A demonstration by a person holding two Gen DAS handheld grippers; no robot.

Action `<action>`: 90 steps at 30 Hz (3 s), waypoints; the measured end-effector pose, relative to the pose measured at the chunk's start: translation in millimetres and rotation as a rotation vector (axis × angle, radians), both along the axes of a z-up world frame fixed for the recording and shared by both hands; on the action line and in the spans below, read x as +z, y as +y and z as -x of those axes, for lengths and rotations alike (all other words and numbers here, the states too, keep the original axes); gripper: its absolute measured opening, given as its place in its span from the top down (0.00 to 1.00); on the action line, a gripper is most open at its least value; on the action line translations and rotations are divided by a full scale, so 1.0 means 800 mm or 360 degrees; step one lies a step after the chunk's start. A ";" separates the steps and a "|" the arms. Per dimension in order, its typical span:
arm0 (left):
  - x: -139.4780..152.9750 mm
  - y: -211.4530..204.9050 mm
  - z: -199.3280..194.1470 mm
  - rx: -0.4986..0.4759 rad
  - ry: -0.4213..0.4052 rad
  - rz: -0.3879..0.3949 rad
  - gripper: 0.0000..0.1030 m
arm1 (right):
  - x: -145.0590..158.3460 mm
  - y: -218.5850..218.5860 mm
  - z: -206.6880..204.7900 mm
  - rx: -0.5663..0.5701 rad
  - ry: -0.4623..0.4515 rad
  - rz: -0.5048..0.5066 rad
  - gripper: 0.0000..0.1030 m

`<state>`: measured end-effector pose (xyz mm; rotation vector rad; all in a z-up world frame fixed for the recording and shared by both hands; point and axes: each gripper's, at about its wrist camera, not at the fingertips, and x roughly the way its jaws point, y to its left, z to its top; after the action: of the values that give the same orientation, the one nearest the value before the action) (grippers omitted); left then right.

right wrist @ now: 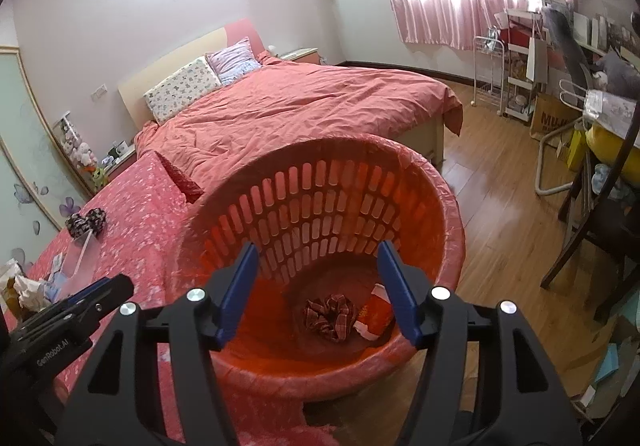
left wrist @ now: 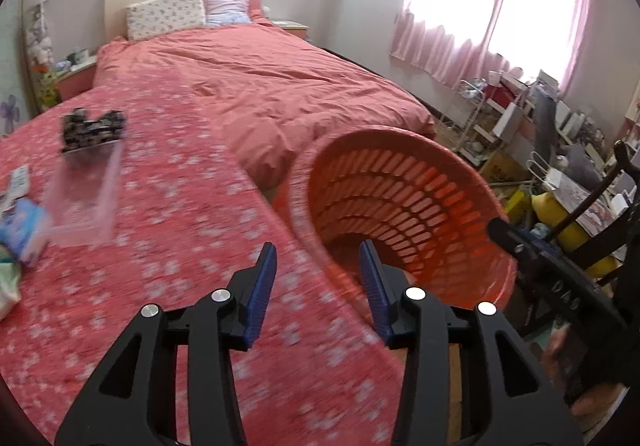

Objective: Collect trash
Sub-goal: 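Move both tools back to the bed toward the sock and plastic tray, then grasp the clear plastic tray with the right tool while the left tool grasps the grey sock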

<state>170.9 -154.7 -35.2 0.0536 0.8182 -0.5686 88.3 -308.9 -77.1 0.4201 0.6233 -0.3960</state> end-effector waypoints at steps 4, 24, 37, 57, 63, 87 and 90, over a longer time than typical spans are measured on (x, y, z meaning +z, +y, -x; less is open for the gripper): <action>0.007 0.038 0.006 0.0097 -0.0040 -0.0041 0.55 | 0.015 0.025 0.002 0.0057 -0.0018 0.0026 0.41; 0.011 0.297 0.012 0.0761 -0.0058 -0.0118 0.55 | 0.037 0.229 -0.074 0.0573 0.0055 0.0095 0.49; 0.003 0.398 0.004 0.0988 -0.0040 -0.0093 0.50 | 0.019 0.300 -0.184 0.0639 0.0177 0.0048 0.70; -0.015 0.486 -0.012 0.1207 0.0054 -0.0096 0.50 | -0.014 0.293 -0.205 0.0610 0.0337 0.0005 0.95; -0.026 0.492 -0.038 0.1161 0.0125 -0.0115 0.50 | -0.011 0.280 -0.188 0.0592 0.0330 -0.0022 0.95; 0.050 0.471 0.043 0.1050 -0.0128 -0.0017 0.92 | 0.035 0.272 -0.102 0.0594 0.0208 0.0015 0.94; 0.065 0.457 0.054 0.1010 -0.0160 0.0002 0.92 | 0.043 0.268 -0.088 0.0587 0.0190 0.0021 0.95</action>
<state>127.5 210.6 16.7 -0.1737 0.6875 0.0333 158.8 -94.6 -43.0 0.2618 0.7970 -0.0734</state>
